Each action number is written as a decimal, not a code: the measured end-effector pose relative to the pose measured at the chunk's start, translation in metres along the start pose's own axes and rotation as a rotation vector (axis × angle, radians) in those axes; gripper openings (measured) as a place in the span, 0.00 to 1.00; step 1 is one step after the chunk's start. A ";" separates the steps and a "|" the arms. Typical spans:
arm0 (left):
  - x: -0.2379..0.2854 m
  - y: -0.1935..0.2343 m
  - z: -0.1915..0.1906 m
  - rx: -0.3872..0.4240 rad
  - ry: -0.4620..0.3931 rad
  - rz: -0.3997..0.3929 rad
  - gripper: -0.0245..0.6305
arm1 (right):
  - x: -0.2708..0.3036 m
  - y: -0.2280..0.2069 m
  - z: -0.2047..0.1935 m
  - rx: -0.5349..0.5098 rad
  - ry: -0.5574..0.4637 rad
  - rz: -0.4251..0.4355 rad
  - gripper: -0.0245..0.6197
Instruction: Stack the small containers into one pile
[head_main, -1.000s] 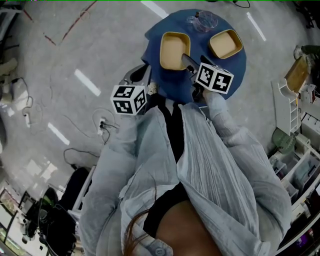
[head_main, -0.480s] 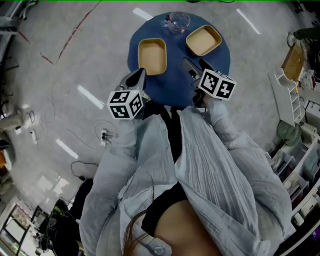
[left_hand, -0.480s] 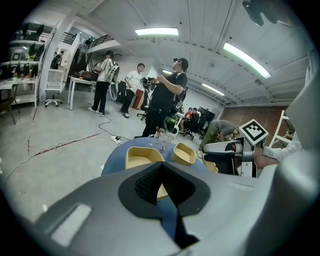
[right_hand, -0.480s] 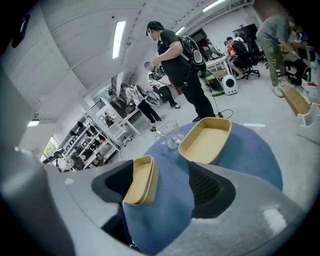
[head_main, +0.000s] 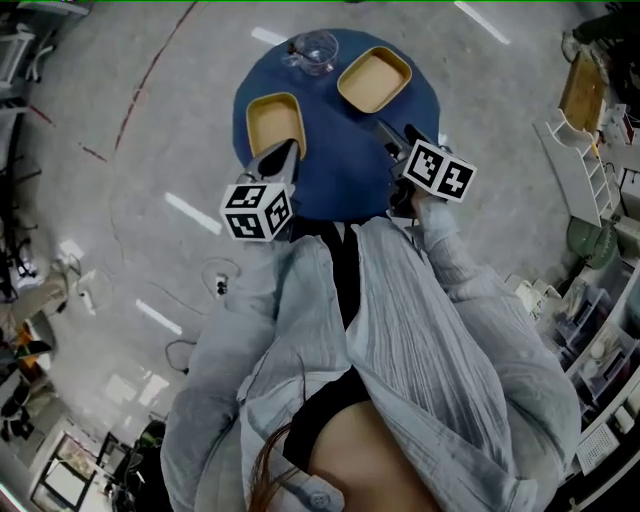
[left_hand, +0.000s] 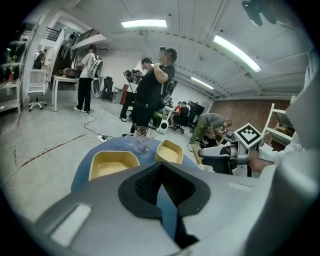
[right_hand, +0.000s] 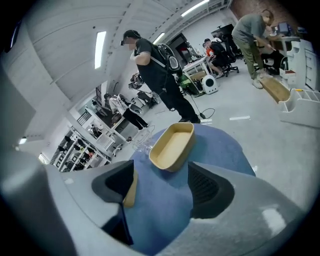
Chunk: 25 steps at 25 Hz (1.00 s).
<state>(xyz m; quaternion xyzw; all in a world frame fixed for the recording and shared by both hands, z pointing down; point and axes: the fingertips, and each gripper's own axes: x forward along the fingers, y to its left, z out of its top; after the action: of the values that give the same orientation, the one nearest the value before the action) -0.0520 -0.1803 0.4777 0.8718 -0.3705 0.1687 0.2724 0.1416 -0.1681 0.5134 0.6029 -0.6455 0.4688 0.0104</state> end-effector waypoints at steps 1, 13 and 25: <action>0.005 -0.001 0.001 0.005 0.006 -0.006 0.06 | 0.002 -0.004 0.001 0.009 0.003 -0.009 0.56; 0.054 -0.005 0.017 0.052 0.028 -0.037 0.06 | 0.046 -0.034 0.022 0.136 -0.042 -0.083 0.48; 0.063 0.011 0.014 0.011 0.026 -0.008 0.06 | 0.087 -0.060 0.021 0.188 0.019 -0.197 0.31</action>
<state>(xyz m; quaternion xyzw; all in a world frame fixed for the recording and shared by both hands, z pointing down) -0.0166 -0.2300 0.5014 0.8725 -0.3626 0.1810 0.2728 0.1767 -0.2379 0.5877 0.6574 -0.5361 0.5295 0.0060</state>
